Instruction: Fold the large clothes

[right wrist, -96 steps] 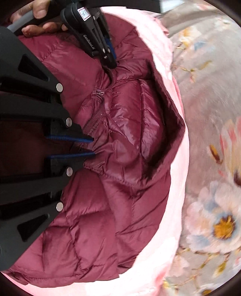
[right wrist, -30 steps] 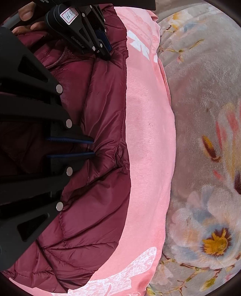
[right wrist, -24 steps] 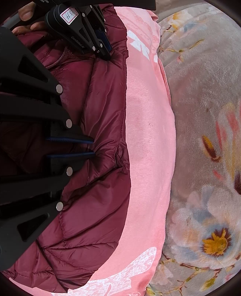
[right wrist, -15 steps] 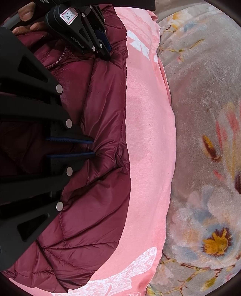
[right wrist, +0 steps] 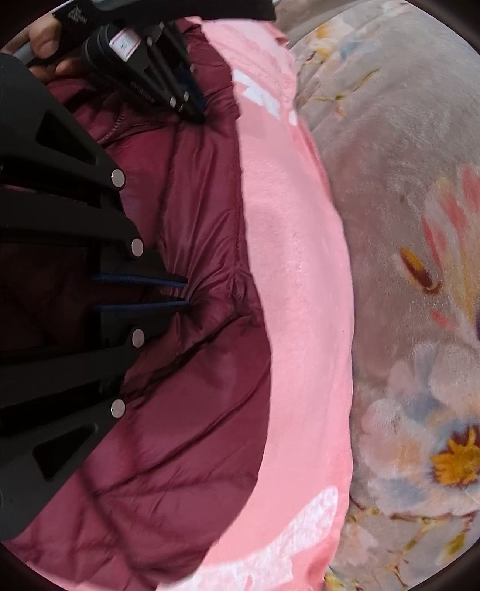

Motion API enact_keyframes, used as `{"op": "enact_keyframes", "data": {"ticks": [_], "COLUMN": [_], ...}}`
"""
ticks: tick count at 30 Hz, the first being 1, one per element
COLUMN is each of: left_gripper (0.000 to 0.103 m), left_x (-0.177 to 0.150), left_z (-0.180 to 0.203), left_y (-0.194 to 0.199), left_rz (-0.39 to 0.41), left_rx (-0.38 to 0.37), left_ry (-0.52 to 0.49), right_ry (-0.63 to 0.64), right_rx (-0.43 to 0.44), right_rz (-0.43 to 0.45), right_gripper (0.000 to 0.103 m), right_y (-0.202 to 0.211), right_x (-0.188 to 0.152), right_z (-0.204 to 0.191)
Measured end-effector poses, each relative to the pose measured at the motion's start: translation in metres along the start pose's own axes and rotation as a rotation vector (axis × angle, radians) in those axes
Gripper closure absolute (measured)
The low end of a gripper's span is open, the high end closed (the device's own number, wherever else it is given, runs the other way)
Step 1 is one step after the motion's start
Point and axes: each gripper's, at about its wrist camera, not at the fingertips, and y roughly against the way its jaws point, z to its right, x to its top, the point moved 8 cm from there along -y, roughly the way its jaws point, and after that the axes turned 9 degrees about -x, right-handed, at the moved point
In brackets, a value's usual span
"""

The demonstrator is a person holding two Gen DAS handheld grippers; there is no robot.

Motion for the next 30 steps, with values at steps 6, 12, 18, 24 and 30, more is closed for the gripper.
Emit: {"op": "enact_keyframes", "data": {"ticks": [6,12,18,24,30], "left_gripper": [0.043,0.031,0.03,0.03,0.065], "left_x": [-0.064,-0.164,-0.27,-0.328,-0.334], "left_z": [-0.041,-0.095,-0.145,-0.146,-0.127], "left_y": [0.094,0.167,0.22,0.247,0.256], "left_rz": [0.025,-0.099,-0.216,-0.241,-0.221], "left_rx": [-0.079,-0.16,-0.196,-0.263,-0.281], "left_ry": [0.037,0.135,0.289,0.378,0.346], "right_ry": [0.023,0.049,-0.058,-0.222,-0.276], "right_rx": [-0.049,-0.072,-0.08,0.02,0.075], "right_rz": [0.064,0.001,-0.126,-0.195,-0.151], "right_gripper": [0.065,0.043,0.032,0.031,0.065], "right_y": [0.12,0.211,0.259,0.265,0.269], "right_x": [-0.049,-0.158,-0.272,-0.333,-0.334], "right_z": [0.061,0.124,0.176,0.18,0.165]}}
